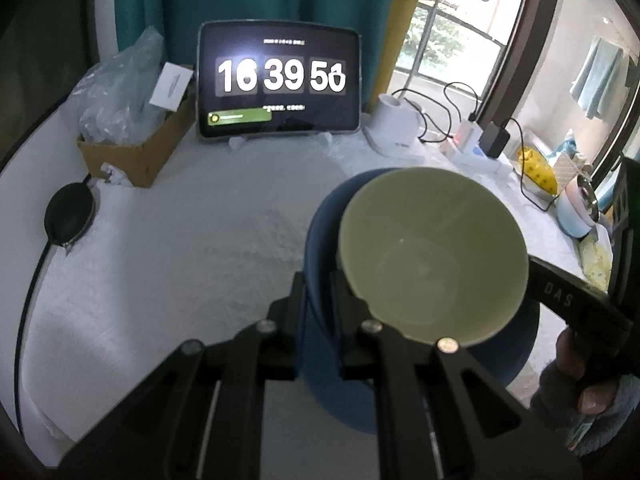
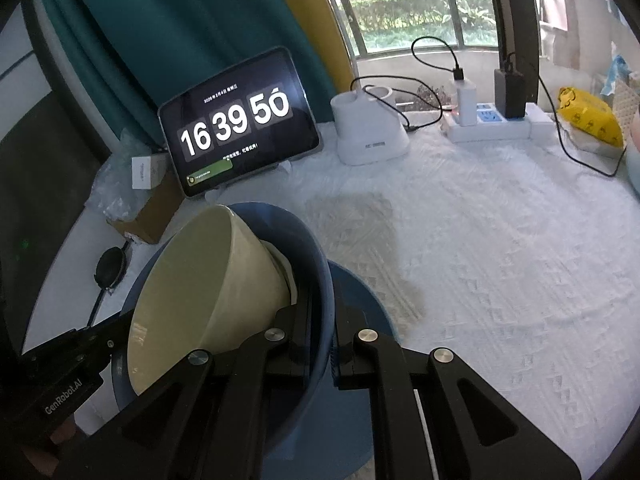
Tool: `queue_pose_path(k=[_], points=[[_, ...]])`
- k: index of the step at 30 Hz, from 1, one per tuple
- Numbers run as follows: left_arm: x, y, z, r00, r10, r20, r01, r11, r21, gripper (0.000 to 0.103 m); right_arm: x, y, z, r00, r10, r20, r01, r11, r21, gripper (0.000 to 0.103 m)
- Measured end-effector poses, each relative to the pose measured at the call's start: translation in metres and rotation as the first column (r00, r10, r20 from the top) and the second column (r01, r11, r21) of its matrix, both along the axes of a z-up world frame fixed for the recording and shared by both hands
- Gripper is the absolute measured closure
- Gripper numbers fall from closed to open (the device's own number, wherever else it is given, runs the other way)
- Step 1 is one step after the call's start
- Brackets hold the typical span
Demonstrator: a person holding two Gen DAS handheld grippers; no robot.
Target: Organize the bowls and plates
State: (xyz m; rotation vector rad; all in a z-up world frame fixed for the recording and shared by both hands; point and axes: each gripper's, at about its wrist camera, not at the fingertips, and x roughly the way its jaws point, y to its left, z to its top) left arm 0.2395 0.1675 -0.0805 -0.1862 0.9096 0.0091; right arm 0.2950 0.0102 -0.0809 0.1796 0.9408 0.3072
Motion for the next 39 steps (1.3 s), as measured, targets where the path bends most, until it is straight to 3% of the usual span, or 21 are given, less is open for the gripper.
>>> queue_pose_path(k=[14,39], points=[[0.004,-0.010,-0.001,0.999,0.000,0.032,-0.003,0.996,0.090,0.093,0.006,0.000,-0.006,1.000,0.000,-0.018,0.000,1.000,-0.005,0.093],[0.007,-0.016,0.001,1.000,-0.014,0.017,0.012,0.992,0.124,0.091,0.006,-0.008,-0.006,0.999,-0.002,-0.047,0.001,1.000,-0.015,0.093]])
